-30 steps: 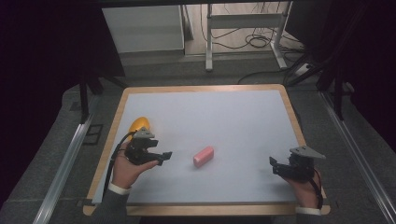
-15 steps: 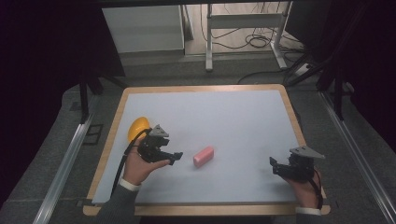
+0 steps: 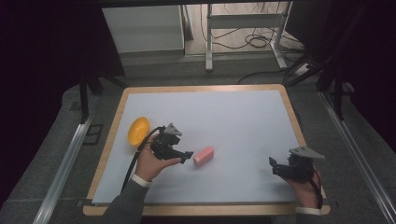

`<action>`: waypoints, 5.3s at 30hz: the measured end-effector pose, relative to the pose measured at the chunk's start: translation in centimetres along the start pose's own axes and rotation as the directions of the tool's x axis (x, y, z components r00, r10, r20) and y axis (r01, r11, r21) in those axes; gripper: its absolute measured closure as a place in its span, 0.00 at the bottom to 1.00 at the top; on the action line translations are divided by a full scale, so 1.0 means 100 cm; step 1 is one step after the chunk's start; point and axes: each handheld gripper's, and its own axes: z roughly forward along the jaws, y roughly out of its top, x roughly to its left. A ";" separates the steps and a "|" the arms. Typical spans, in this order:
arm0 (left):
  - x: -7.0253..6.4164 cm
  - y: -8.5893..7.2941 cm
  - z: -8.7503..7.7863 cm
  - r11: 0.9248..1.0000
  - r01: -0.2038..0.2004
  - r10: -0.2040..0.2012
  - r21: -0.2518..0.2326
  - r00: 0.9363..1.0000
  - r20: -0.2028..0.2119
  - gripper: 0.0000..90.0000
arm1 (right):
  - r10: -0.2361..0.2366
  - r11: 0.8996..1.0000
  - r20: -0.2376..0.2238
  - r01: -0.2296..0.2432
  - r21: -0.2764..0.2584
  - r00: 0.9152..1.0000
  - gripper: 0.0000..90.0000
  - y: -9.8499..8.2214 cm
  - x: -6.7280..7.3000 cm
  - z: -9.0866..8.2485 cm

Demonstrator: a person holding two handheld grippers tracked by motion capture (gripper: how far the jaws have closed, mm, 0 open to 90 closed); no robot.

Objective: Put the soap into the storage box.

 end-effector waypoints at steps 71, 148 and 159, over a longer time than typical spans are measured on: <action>-0.025 0.026 0.066 0.993 -0.058 0.055 0.098 0.998 0.033 0.67 | -0.011 1.000 -0.005 0.011 0.019 1.000 0.10 -0.002 0.002 0.004; 0.058 -0.053 -0.076 0.979 0.153 -0.174 -0.131 0.972 -0.160 0.67 | -0.021 1.000 -0.011 0.021 0.015 1.000 0.10 0.004 0.005 0.009; 0.083 -0.062 -0.083 0.971 0.200 -0.225 -0.130 0.951 -0.214 0.67 | -0.027 0.999 -0.010 0.027 0.019 1.000 0.10 0.003 0.006 0.011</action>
